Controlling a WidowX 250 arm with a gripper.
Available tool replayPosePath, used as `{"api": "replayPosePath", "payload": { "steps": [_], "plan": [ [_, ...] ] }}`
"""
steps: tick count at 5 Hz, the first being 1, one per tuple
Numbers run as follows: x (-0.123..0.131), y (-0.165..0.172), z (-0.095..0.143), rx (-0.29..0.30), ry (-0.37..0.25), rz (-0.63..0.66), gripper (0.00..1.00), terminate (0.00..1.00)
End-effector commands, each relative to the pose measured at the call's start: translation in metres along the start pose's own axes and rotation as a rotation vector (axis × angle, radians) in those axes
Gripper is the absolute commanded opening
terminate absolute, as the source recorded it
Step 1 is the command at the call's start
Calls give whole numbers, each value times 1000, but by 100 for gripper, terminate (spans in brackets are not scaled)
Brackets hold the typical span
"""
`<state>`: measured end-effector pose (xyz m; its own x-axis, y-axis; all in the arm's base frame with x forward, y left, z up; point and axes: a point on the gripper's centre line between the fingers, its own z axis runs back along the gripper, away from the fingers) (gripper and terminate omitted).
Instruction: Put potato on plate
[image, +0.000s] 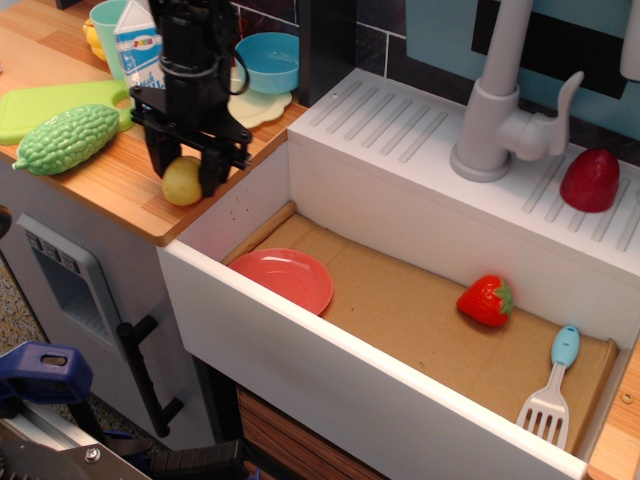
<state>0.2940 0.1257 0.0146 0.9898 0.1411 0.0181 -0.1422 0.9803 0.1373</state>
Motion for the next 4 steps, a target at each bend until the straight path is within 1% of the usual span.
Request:
{"api": "replayPosePath", "payload": {
  "steps": [1, 2, 3, 4],
  "plan": [
    [10, -45, 19, -34, -36, 14, 0, 0],
    [6, -55, -15, -121, -57, -5, 0, 0],
    [7, -66, -44, -148, -111, -28, 0, 0],
    [7, -66, -63, -157, -149, -59, 0, 0]
  ]
}}
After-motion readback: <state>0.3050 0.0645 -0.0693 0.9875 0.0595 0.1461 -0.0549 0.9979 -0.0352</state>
